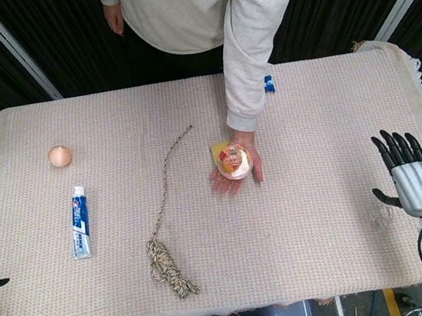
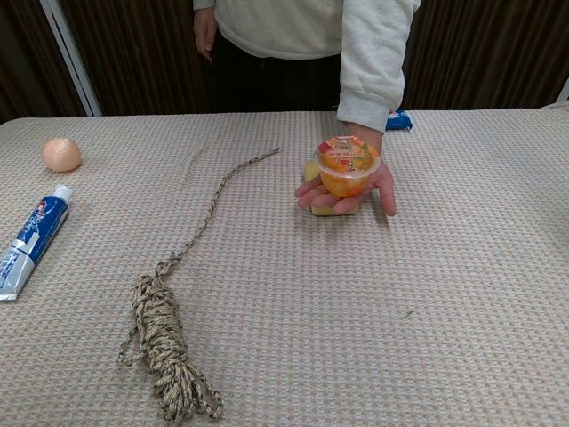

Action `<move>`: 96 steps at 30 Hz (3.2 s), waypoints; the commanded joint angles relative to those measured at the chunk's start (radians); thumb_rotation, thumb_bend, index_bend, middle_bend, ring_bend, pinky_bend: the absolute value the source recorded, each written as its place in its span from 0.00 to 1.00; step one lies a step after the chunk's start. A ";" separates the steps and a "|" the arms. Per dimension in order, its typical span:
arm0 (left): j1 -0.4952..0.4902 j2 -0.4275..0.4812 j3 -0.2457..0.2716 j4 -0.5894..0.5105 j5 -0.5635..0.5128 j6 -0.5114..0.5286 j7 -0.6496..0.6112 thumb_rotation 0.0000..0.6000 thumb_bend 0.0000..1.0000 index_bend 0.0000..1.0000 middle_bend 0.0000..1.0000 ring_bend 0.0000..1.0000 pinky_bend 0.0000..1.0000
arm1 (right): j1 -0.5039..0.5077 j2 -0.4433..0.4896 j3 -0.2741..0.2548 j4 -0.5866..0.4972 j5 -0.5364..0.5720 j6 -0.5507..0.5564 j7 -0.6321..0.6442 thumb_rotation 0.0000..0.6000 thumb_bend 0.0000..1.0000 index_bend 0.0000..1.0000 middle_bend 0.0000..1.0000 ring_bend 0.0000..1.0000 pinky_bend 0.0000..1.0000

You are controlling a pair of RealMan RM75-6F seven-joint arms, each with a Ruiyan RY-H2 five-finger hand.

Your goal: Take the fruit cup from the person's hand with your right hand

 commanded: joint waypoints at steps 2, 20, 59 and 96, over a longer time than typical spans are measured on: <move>0.000 0.001 0.001 0.001 0.002 0.002 0.000 1.00 0.38 0.19 0.00 0.00 0.00 | -0.001 0.001 -0.001 0.000 -0.002 0.002 -0.001 1.00 0.10 0.00 0.00 0.00 0.00; -0.003 -0.001 0.000 0.001 -0.003 -0.003 -0.001 1.00 0.38 0.19 0.00 0.00 0.00 | 0.007 0.016 0.007 -0.039 -0.002 -0.009 0.007 1.00 0.10 0.01 0.00 0.00 0.00; -0.006 -0.002 -0.001 0.003 -0.004 -0.006 -0.005 1.00 0.38 0.22 0.00 0.00 0.00 | 0.590 -0.208 0.201 -0.281 0.684 -0.389 -0.467 1.00 0.11 0.19 0.12 0.06 0.16; -0.009 -0.003 0.001 0.012 0.002 -0.005 -0.024 1.00 0.38 0.26 0.00 0.00 0.00 | 0.766 -0.472 0.171 0.150 0.782 -0.400 -0.479 1.00 0.20 0.49 0.43 0.38 0.45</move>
